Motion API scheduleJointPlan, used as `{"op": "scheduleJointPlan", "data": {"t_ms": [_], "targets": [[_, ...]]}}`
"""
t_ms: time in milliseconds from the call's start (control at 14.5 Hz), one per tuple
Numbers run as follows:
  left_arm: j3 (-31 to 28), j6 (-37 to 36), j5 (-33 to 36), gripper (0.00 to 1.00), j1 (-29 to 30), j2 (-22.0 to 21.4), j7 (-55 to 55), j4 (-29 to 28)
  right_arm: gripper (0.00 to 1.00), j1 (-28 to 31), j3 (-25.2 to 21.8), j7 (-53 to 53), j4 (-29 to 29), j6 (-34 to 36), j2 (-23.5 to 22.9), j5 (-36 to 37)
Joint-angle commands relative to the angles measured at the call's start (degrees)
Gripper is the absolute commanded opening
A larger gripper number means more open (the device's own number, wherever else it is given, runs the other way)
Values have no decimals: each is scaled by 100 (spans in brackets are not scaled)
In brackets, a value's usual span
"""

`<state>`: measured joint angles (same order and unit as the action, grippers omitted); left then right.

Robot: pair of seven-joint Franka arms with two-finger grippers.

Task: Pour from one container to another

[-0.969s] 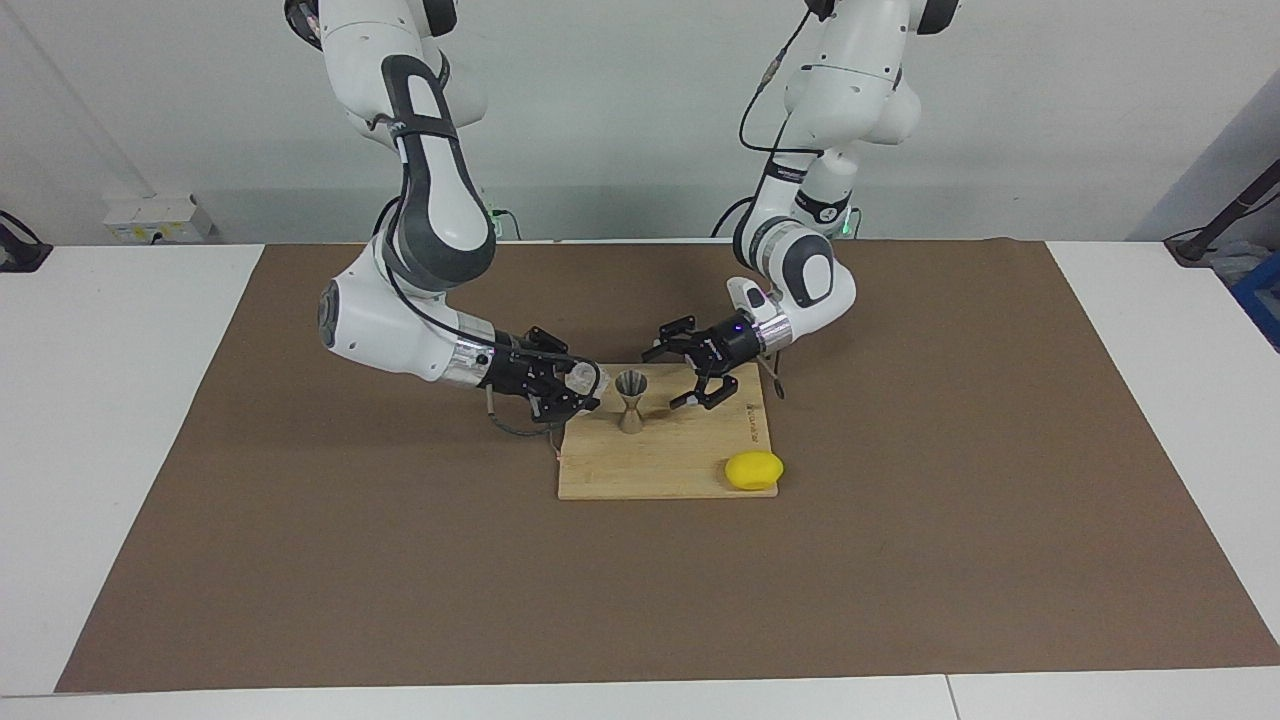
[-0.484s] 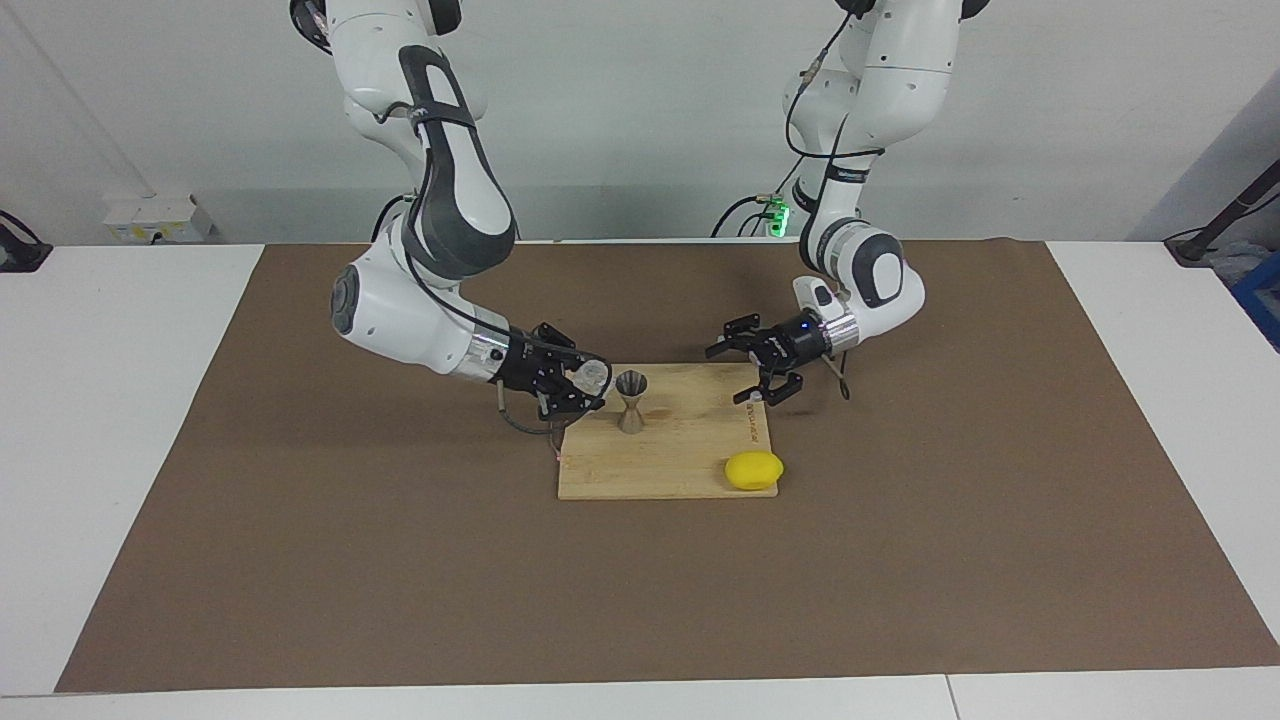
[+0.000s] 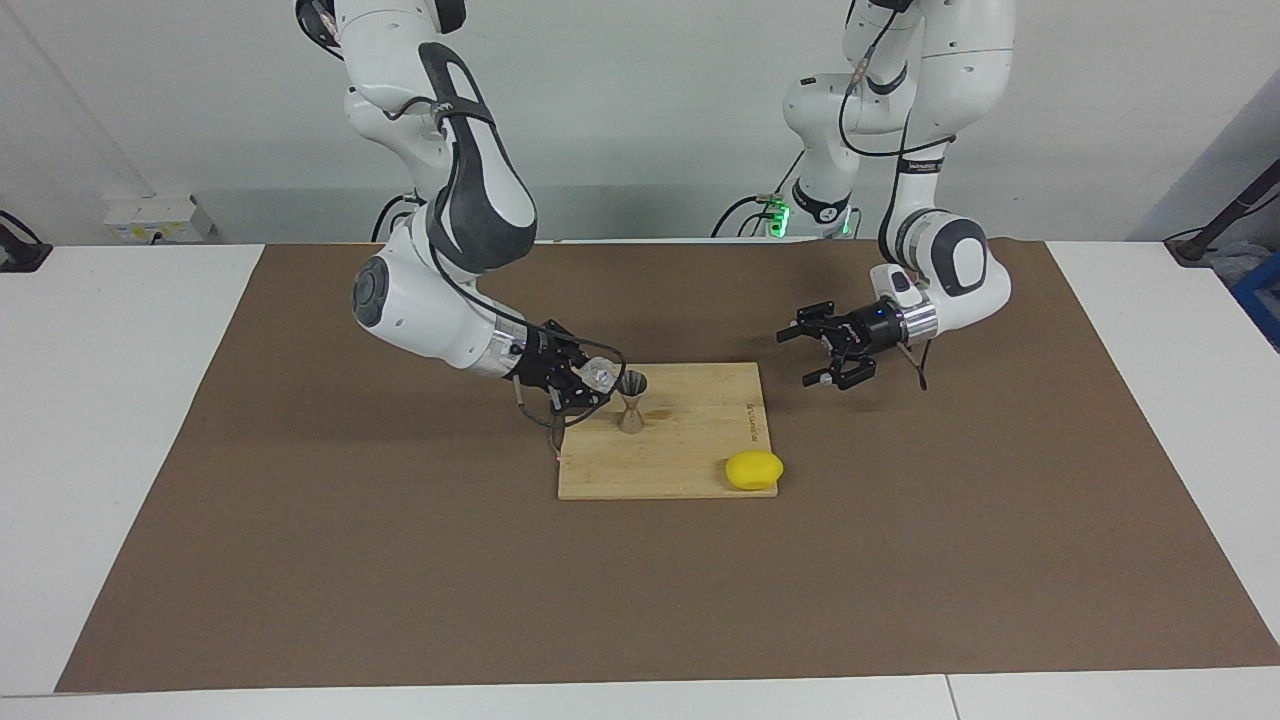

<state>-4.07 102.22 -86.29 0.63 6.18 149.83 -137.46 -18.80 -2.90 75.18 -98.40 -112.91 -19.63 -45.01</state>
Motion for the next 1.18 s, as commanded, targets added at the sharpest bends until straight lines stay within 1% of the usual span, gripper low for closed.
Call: {"op": "scheduleJointPlan", "data": {"t_ms": [0,208,346,415,553,761,1107], "targets": [[29,-324,979,100,567,-283,-305,166,0,-63,-9,225,49,-12,29,203],[29,-570,2367,100,1166,-354,-621,675,0,-124,9,348,119,-3,29,458],[20,-755,3071,100,1491,-354,-666,1140,0,-133,9,453,189,14,21,519],[29,-808,3353,100,1562,-345,-701,1360,0,-133,9,506,242,32,12,616],[20,-844,3977,100,1598,-363,-902,1704,0,-142,9,664,330,32,-14,766],[29,-835,4725,100,1554,-345,-1114,2336,0,-168,9,717,391,32,-32,845],[46,-738,5718,100,1466,-372,-1201,2926,0,-265,17,945,497,14,-67,1003]]}}
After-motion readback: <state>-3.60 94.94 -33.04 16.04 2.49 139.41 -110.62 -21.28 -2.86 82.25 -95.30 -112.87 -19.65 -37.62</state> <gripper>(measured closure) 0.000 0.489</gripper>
